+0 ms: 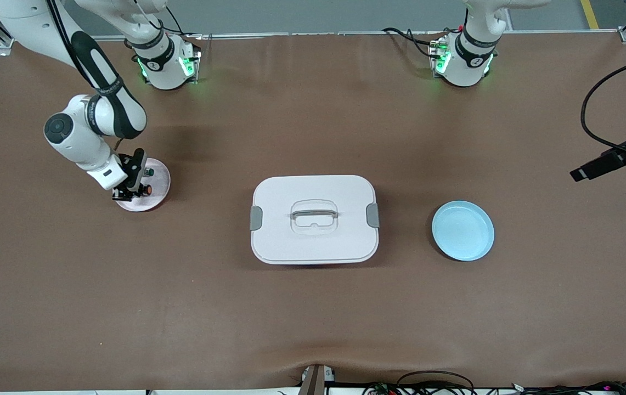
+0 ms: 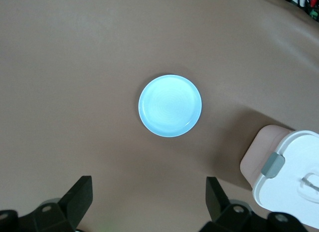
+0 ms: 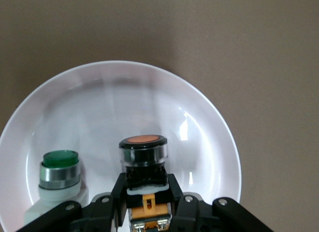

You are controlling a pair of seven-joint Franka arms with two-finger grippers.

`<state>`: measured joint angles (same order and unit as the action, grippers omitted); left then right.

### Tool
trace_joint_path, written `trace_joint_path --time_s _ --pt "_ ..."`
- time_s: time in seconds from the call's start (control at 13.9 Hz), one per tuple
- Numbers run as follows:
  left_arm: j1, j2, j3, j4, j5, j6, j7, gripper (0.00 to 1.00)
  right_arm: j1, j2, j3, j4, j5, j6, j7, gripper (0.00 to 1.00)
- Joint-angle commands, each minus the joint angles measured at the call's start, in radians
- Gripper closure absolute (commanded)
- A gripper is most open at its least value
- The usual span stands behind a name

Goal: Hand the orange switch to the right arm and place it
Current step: 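Open the right gripper to release the switch on the plate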

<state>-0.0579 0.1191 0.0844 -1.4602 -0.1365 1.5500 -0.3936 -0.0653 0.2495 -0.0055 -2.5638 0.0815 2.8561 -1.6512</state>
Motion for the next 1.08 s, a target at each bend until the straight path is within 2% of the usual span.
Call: trace_joint_path --time_s 0.0,0.14,0.22,0.58,0.72,1.01 --pt "0.006 -0.004 -0.029 0.029 0.035 -0.011 0.161 0.00 -0.005 -0.001 0.013 -0.009 0.020 0.017 -0.019 1.00" --pt "0.007 -0.006 -0.028 0.029 0.034 -0.008 0.303 0.00 -0.005 -0.001 0.013 -0.006 0.049 0.016 -0.010 1.00" --pt "0.001 -0.006 -0.029 0.029 0.035 -0.008 0.303 0.00 -0.004 -0.001 0.015 -0.006 0.072 0.014 -0.009 0.01" --pt "-0.022 -0.004 -0.031 0.029 0.070 0.015 0.331 0.00 0.004 -0.028 0.022 0.016 0.075 -0.036 -0.009 0.00" --pt "-0.034 -0.012 -0.046 0.024 0.110 0.036 0.331 0.00 0.004 -0.070 0.022 0.063 0.083 -0.174 -0.007 0.00" --pt "-0.036 -0.027 -0.049 0.002 0.118 0.047 0.335 0.00 0.001 -0.121 0.019 0.181 0.104 -0.424 -0.001 0.00"
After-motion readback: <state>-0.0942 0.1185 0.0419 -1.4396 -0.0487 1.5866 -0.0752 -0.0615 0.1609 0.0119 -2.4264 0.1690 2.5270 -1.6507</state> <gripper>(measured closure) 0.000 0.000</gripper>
